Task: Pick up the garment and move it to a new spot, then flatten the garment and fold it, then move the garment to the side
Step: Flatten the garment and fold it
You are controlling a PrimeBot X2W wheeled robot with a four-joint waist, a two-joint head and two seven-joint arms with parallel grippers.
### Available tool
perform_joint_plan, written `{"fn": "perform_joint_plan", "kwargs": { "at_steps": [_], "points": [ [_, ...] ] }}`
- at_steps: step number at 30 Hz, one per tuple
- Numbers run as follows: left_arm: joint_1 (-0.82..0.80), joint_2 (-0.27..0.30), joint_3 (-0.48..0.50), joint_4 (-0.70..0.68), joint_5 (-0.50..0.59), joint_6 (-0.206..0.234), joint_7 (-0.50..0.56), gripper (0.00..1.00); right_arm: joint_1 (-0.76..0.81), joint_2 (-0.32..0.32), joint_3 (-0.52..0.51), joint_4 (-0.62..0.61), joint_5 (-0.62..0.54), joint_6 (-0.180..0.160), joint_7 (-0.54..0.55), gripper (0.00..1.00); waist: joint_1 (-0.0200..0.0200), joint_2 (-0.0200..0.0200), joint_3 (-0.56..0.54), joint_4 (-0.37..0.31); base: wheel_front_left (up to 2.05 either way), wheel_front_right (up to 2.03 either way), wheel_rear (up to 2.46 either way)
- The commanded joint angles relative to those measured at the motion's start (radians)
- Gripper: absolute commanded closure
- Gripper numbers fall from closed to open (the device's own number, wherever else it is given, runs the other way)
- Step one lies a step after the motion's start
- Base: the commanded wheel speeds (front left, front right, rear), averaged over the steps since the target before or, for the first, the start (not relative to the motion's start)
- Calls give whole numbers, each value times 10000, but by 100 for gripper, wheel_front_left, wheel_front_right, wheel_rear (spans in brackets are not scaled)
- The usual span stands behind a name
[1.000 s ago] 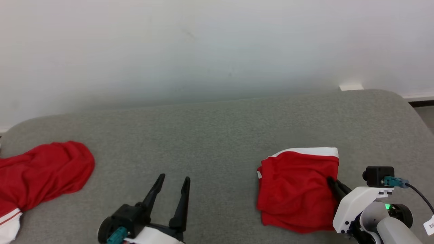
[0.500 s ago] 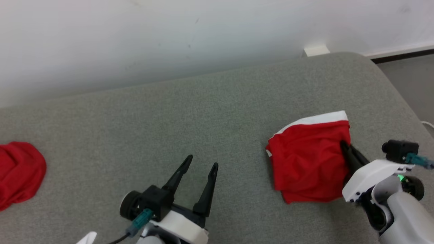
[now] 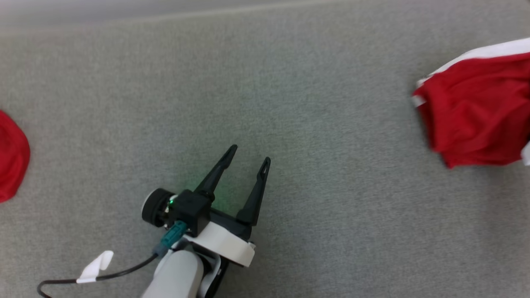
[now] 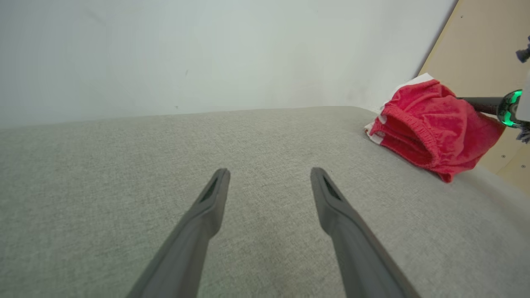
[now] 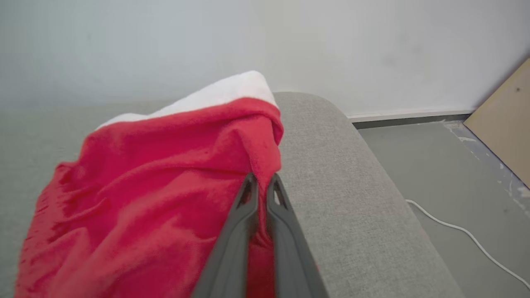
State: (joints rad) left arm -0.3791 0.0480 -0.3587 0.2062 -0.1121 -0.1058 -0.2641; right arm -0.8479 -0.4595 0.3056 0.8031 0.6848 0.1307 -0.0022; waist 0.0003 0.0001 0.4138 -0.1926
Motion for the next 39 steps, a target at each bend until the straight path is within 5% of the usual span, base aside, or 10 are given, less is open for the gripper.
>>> {"fn": "perform_joint_plan", "kwargs": {
  "at_steps": [1, 9, 10, 12, 22, 39],
  "points": [
    [-139, 52, 49, -63, 177, -48, -2, 0, -240, -174, -22, 78, 15, -1, -78, 100, -3, -1, 425, 239, 0, 0, 0],
    [-374, 74, 164, -73, 267, -113, -1, 0, -1446, -1050, 240, 1938, -683, -1, -592, 100, -3, -1, 864, 433, 0, 0, 0],
    [-376, 74, 170, -67, 281, -116, -1, 0, -1573, -1063, 321, 2155, -840, -2, -704, 84, -3, -1, 875, 448, 0, 0, 0],
    [-372, 73, 187, -55, 301, -134, -1, 0, -1794, -1048, 414, 2582, -1162, -2, -980, 0, -3, -1, 862, 467, 0, 0, 0],
    [136, 54, 402, -89, 5, -85, -2, 0, -2223, -690, 527, 3135, -1880, -2, -2540, 0, -3, -1, -353, 533, 0, 0, 0],
    [2065, 46, 2236, -223, -343, 291, -2, 0, 2206, 230, 55, -2342, -1139, -2, -2627, 0, -3, -1, -3945, 959, 0, 0, 0]
  ]
}}
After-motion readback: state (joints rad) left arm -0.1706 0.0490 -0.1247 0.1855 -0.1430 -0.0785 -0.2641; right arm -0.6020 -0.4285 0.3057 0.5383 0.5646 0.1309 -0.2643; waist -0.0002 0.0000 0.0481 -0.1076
